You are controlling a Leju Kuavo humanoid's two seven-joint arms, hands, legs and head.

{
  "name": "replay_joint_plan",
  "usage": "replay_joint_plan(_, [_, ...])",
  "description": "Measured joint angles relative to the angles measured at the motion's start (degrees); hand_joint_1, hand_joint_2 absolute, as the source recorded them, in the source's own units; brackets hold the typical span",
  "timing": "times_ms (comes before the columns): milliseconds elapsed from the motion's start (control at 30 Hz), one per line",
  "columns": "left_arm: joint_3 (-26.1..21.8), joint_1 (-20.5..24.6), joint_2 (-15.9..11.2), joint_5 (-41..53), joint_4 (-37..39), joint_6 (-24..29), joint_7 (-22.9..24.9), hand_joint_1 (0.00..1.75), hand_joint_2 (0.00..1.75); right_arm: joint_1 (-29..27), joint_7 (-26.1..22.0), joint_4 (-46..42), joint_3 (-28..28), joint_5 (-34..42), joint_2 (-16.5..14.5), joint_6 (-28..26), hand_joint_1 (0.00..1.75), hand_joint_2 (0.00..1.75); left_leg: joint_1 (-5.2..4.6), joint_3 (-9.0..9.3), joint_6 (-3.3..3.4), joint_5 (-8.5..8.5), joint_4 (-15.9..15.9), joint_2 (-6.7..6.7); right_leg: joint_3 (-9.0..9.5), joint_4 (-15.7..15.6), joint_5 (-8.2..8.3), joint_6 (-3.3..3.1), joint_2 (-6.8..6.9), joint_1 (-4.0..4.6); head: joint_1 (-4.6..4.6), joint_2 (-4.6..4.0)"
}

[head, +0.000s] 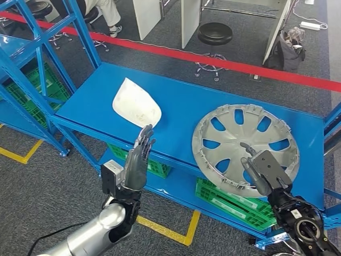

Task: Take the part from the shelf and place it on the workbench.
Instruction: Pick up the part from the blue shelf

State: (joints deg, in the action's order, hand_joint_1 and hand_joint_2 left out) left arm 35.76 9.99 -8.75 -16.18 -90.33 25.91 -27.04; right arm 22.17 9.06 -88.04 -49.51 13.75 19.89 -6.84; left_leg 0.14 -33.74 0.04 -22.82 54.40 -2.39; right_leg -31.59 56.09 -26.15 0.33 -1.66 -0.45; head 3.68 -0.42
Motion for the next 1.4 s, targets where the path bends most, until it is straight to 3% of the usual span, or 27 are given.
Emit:
replay_joint_plan(333, [0.0, 0.0, -0.1, -0.2, 0.0, 1.1, 0.7, 0.00, 0.00, 2.9, 7.7, 5.2, -0.9, -8.3, 1.4, 6.4, 0.00, 1.75, 0.01, -0.03, -0.57, 0.01, -0.1, -0.01, 0.05, -0.1, 0.00, -0.01, 0.12, -0.08, -0.02, 0.00])
replay_joint_plan(867, [0.0, -0.3, -0.8, -0.3, -0.2, 2.2, 1.5, 0.00, 0.00, 8.8, 12.2, 11.7, -4.6, -9.4, 2.3, 14.7, 0.00, 1.75, -0.08, 0.11, -0.56, 0.01, -0.1, 0.00, 0.34, -0.4, 0.09, 0.01, 0.15, -0.12, -0.02, 0.00])
replay_joint_plan(1400, [0.0, -0.3, -1.0, -0.8, -0.5, 3.1, 1.5, 0.00, 0.00, 13.8, 9.5, 17.1, -9.0, -8.9, 2.3, 18.5, 0.00, 1.75, -0.13, 0.39, -0.56, 0.01, -0.1, 0.01, 0.62, -0.4, 0.13, 0.00, 0.14, -0.11, -0.02, 0.00])
